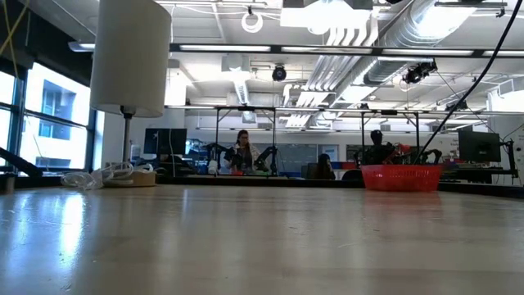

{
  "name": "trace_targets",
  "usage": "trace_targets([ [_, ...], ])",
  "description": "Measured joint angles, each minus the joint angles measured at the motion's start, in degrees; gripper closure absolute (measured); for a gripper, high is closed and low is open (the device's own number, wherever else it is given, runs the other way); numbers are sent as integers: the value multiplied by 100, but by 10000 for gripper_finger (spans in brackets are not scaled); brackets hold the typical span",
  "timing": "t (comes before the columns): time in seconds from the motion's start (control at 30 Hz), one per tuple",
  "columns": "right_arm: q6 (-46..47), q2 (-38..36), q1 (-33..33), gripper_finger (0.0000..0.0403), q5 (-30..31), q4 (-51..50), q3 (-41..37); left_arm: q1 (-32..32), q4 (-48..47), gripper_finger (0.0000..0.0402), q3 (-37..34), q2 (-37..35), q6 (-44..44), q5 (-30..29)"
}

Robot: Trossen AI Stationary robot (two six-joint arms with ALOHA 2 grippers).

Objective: Pick & Place Office items
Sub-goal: Put the pink charger adapter into the top red basket

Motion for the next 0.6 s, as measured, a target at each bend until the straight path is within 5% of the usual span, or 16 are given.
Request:
trace_targets([
  [0.13,102,-7,-4,243,-120,0,0,-7,-18,253,-7,2,98,-46],
  [0.6,-63,-7,2,248,-142,-115,0,-22,11,221,-7,4,71,47],
])
